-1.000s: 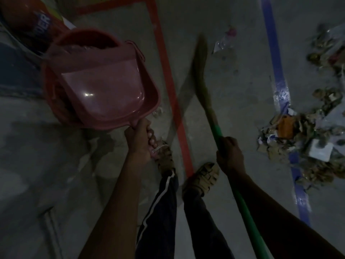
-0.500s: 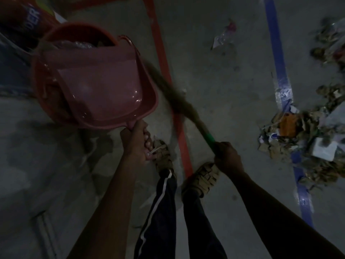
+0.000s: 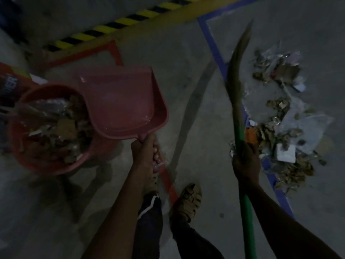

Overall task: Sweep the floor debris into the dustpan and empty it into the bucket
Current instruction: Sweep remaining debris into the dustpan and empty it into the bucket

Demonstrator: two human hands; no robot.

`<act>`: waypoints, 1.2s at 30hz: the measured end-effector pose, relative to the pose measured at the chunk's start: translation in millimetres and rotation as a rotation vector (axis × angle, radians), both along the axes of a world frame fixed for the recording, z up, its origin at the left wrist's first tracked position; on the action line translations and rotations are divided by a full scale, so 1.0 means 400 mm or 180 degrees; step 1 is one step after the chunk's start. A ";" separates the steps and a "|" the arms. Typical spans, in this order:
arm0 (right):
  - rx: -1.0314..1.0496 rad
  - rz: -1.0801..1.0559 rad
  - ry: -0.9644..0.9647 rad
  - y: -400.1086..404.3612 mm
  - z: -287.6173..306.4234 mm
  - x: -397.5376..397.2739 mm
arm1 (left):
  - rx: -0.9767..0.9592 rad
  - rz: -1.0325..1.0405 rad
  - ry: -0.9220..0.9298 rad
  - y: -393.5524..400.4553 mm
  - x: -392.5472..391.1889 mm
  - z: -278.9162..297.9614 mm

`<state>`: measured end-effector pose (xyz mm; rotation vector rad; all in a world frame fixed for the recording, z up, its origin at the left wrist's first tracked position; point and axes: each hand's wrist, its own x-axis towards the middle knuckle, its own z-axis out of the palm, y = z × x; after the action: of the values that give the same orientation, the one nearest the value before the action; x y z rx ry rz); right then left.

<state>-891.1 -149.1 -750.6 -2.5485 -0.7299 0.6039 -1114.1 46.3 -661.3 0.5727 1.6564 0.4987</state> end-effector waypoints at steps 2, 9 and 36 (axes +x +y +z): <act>0.0166 0.0083 0.0069 0.037 0.014 0.023 | 0.0020 -0.0109 -0.0157 0.023 0.059 0.006; -0.0087 0.0774 0.0753 0.243 -0.051 0.078 | -0.0004 -0.0449 -0.0395 0.110 0.204 -0.047; 0.0997 -0.3689 0.2435 0.504 -0.208 0.483 | -0.0414 -0.2088 -0.0035 0.361 0.601 -0.178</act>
<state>-697.7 52.4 -833.9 -1.7601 0.8010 0.8153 -873.7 190.6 -732.5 0.9597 1.3736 -0.0847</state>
